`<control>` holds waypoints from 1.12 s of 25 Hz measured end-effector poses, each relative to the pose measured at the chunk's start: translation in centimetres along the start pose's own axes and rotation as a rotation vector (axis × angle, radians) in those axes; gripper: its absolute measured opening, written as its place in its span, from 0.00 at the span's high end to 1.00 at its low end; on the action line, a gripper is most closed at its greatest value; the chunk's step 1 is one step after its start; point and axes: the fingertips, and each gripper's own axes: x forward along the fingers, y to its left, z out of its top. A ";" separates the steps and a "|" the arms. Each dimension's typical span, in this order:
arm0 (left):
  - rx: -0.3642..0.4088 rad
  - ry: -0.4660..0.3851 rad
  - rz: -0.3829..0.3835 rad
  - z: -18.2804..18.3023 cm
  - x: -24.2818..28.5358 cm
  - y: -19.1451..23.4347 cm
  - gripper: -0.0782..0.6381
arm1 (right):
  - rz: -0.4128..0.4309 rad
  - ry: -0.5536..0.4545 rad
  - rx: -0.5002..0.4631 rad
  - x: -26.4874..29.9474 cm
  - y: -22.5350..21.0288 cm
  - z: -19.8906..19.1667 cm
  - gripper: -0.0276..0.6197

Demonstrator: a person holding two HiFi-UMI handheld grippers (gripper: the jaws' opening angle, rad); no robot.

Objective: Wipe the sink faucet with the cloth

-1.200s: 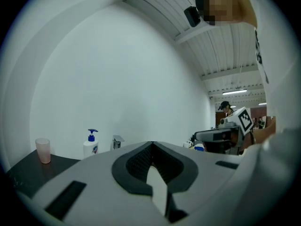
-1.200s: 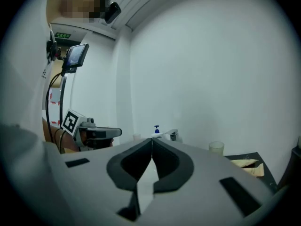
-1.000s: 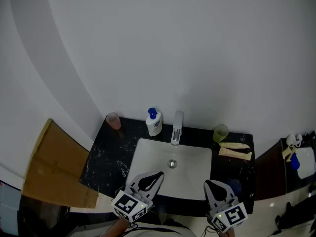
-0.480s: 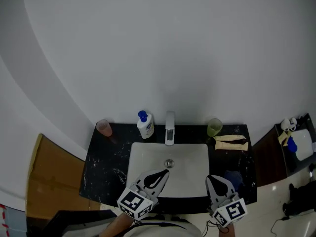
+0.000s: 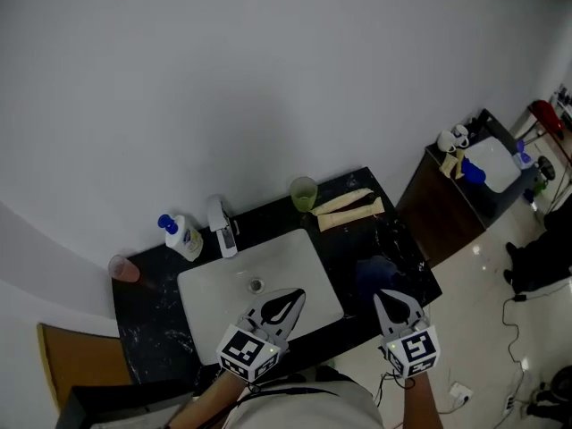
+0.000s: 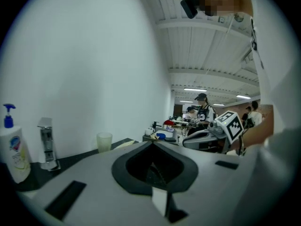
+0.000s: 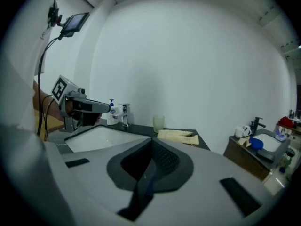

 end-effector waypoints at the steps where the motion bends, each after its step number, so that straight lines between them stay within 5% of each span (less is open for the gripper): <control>1: 0.001 0.012 -0.037 -0.3 1.1 -0.9 0.89 | -0.030 0.013 0.019 -0.7 -0.7 -0.8 0.95; 6: 0.010 0.077 -0.182 -2.9 5.6 -5.5 0.89 | -0.142 0.045 0.101 -3.2 -3.3 -4.2 0.95; 12: 0.020 0.117 -0.270 -4.1 7.2 -8.9 0.89 | -0.106 0.132 0.108 -2.1 -3.4 -7.4 0.87; 14: 0.018 0.121 -0.265 -4.2 7.0 -9.0 0.89 | -0.086 0.160 0.108 -0.8 -3.5 -7.9 0.62; 17: 0.014 0.125 -0.238 -4.3 6.2 -8.5 0.89 | -0.082 0.212 0.065 1.4 -4.2 -8.4 0.55; 26: -0.006 0.107 -0.088 -4.0 2.7 -4.9 0.89 | 0.015 0.437 -0.074 7.2 -4.7 -12.0 0.56; 28: -0.012 0.096 -0.051 -3.8 1.8 -4.0 0.89 | 0.035 0.443 -0.062 7.2 -4.6 -12.3 0.72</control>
